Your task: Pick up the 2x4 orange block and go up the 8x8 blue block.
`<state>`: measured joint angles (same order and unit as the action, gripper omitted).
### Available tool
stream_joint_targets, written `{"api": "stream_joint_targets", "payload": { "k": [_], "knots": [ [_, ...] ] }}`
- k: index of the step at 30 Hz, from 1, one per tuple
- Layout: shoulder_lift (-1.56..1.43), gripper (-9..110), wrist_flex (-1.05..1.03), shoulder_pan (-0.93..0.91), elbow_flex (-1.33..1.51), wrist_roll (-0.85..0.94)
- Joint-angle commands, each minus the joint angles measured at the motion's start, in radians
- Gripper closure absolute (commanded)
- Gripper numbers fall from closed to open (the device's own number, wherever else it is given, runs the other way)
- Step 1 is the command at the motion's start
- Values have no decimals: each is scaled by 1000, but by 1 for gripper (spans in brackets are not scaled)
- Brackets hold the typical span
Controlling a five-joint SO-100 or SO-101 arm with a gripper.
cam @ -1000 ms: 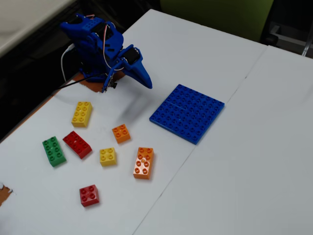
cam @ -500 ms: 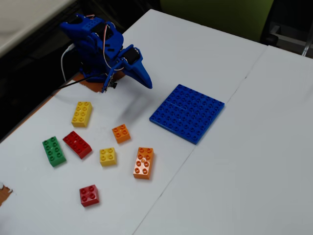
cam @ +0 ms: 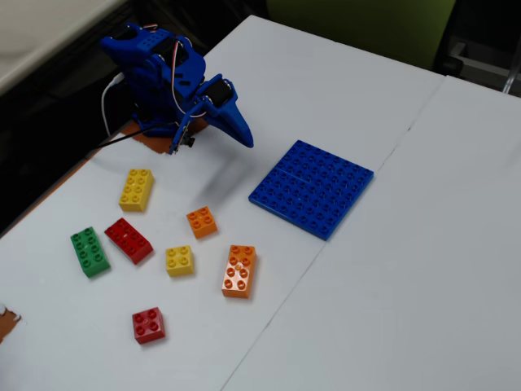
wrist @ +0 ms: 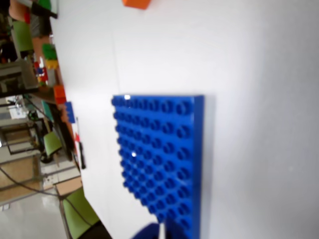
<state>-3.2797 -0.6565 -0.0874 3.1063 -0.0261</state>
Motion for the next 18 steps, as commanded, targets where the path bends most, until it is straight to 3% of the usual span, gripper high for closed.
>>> {"api": "stream_joint_targets", "payload": {
  "k": [1,11,18],
  "knots": [
    [-40,101,-3,-3,41,0],
    [-23,101,3,11,38,15],
    [213,101,-40,-6,-138,12]
  ]
}}
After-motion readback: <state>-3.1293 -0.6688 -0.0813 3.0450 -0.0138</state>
